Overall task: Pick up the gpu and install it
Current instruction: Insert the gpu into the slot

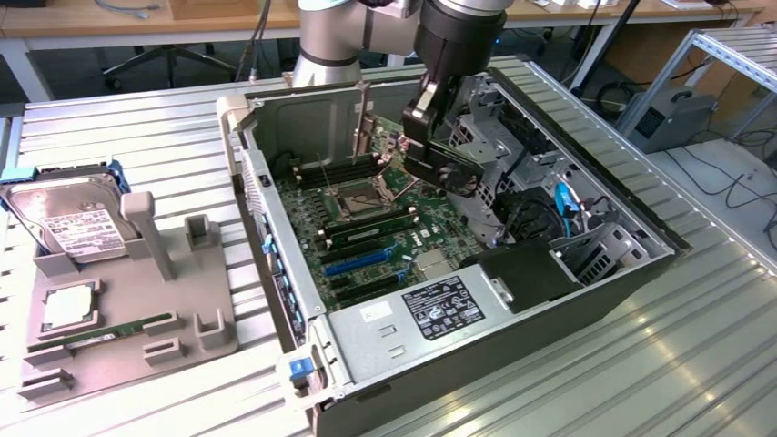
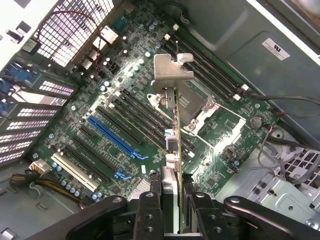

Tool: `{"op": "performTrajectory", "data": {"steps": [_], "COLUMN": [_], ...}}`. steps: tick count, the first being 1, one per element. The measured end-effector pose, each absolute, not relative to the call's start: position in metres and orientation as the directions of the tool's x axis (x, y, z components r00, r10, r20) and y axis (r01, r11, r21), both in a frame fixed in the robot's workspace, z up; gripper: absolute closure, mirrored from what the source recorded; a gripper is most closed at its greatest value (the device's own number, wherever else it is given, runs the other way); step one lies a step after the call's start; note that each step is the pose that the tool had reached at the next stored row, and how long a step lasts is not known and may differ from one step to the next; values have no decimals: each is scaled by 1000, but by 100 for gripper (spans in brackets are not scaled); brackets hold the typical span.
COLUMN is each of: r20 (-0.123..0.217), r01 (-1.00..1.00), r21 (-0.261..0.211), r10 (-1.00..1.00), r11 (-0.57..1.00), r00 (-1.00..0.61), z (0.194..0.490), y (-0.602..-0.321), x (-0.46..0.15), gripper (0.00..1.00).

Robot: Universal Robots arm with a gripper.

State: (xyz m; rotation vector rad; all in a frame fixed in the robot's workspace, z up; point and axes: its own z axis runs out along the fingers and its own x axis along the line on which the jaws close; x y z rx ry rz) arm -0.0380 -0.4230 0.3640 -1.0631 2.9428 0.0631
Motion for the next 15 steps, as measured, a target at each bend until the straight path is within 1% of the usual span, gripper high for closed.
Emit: {"op": "performTrajectory", "data": {"steps": [15], "r20": [-25], "r01": [-658], "r21": [34], "r10": [-658], "r11": [752], "r00": [-753], "z": [364], "y": [-423], "x": [-38], "gripper": [73]}}
